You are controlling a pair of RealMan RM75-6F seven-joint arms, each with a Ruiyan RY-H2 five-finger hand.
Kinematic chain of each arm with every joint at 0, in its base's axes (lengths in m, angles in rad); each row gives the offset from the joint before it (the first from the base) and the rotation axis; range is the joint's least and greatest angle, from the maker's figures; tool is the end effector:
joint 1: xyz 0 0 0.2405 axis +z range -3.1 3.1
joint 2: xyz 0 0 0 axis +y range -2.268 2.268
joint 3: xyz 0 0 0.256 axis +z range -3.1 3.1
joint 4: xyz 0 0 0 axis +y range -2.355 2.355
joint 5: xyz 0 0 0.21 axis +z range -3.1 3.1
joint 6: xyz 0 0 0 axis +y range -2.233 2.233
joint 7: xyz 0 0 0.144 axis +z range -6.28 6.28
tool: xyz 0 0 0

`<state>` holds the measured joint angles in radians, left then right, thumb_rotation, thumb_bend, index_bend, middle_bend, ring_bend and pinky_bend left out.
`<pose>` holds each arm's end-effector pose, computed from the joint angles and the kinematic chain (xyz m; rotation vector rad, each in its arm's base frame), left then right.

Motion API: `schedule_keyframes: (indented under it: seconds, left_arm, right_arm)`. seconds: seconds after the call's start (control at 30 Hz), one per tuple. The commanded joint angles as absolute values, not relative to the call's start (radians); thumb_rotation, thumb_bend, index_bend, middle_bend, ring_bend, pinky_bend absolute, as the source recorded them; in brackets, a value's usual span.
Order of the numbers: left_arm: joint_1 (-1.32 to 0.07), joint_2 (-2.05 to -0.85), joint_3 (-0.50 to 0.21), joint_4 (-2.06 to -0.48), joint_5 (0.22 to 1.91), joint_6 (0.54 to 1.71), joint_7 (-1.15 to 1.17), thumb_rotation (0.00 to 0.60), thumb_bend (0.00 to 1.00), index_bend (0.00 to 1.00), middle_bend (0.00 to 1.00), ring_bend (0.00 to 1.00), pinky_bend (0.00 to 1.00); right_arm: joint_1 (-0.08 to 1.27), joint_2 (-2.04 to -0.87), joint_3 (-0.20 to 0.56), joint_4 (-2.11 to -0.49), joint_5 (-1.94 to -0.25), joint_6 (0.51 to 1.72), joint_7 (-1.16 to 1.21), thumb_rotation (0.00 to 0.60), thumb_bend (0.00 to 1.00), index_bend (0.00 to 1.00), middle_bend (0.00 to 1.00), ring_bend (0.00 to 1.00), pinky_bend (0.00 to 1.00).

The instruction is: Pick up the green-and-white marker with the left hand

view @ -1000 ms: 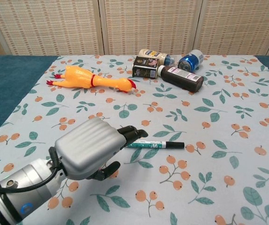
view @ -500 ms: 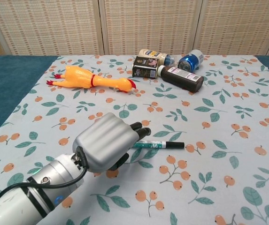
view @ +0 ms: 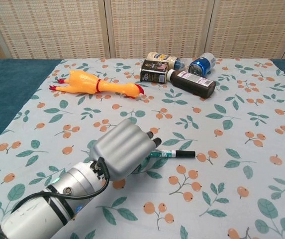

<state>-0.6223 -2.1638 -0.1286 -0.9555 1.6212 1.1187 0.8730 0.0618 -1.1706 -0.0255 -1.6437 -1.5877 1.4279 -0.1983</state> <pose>-0.0888 0.2574 -0.1602 -2.0093 -0.0833 -0.8332 -0.3000 -0.1554 0.1179 1.5708 -0.8781 0.7731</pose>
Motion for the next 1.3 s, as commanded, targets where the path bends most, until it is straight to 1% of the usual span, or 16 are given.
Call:
schedule_keyframes:
  seconds: [0.03, 0.3, 0.43, 0.57, 0.73, 0.83, 0.97, 1.03, 1.13, 1.23, 1.3]
  left_arm:
    - [-0.628, -2.167, -0.128, -0.944, 1.616, 1.122, 0.875, 0.600, 0.42, 0.32, 0.37, 0.95, 1.00]
    - [-0.640, -2.175, -0.120, -0.924, 1.598, 1.117, 0.881, 0.600, 0.42, 0.36, 0.42, 0.95, 1.00]
    - [-0.647, -2.179, -0.115, -0.923, 1.598, 1.126, 0.879, 0.600, 0.42, 0.41, 0.48, 0.95, 1.00]
    - [-0.648, -2.180, -0.113, -0.921, 1.599, 1.129, 0.878, 0.600, 0.42, 0.42, 0.50, 0.95, 1.00]
    - [-0.654, -2.183, -0.110, -0.908, 1.594, 1.133, 0.888, 0.600, 0.42, 0.50, 0.58, 0.95, 1.00]
    - [-0.656, -2.178, -0.106, -0.911, 1.597, 1.141, 0.889, 0.600, 0.42, 0.51, 0.59, 0.95, 1.00]
    - [-0.654, -2.168, -0.102, -0.926, 1.597, 1.154, 0.895, 0.600, 0.43, 0.59, 0.68, 0.95, 1.00]
    - [-0.653, -2.161, -0.098, -0.934, 1.599, 1.163, 0.888, 0.600, 0.43, 0.66, 0.76, 0.95, 1.00]
    - [-0.647, -2.147, -0.097, -0.967, 1.589, 1.163, 0.855, 0.600, 0.43, 0.73, 0.84, 0.95, 1.00]
    - [-0.639, -2.119, -0.095, -1.032, 1.578, 1.161, 0.820, 0.600, 0.44, 0.77, 0.87, 0.95, 1.00]
    - [-0.634, -2.098, -0.093, -1.083, 1.576, 1.165, 0.818, 0.600, 0.44, 0.77, 0.88, 0.95, 1.00]
  right_arm:
    - [0.062, -1.170, -0.026, -1.645, -1.587, 1.426, -0.198, 0.600, 0.19, 0.00, 0.00, 0.00, 0.00]
    - [0.064, -1.170, -0.030, -1.647, -1.588, 1.422, -0.196, 0.600, 0.19, 0.00, 0.00, 0.00, 0.00]
    - [0.064, -1.171, -0.030, -1.646, -1.587, 1.421, -0.198, 0.600, 0.19, 0.00, 0.00, 0.00, 0.00]
    - [0.065, -1.172, -0.030, -1.646, -1.586, 1.420, -0.198, 0.600, 0.19, 0.00, 0.00, 0.00, 0.00]
    - [0.065, -1.173, -0.028, -1.645, -1.581, 1.419, -0.200, 0.600, 0.19, 0.00, 0.00, 0.00, 0.00]
    - [0.066, -1.174, -0.028, -1.645, -1.581, 1.419, -0.202, 0.600, 0.19, 0.00, 0.00, 0.00, 0.00]
    - [0.067, -1.179, -0.031, -1.642, -1.583, 1.416, -0.205, 0.600, 0.19, 0.00, 0.00, 0.00, 0.00]
    - [0.070, -1.184, -0.033, -1.639, -1.588, 1.413, -0.206, 0.600, 0.19, 0.00, 0.00, 0.00, 0.00]
    - [0.078, -1.196, -0.036, -1.631, -1.601, 1.405, -0.205, 0.600, 0.19, 0.00, 0.00, 0.00, 0.00]
    - [0.096, -1.215, -0.039, -1.621, -1.618, 1.383, -0.178, 0.600, 0.19, 0.00, 0.00, 0.00, 0.00]
    - [0.114, -1.229, -0.042, -1.615, -1.635, 1.364, -0.148, 0.600, 0.19, 0.01, 0.00, 0.00, 0.00]
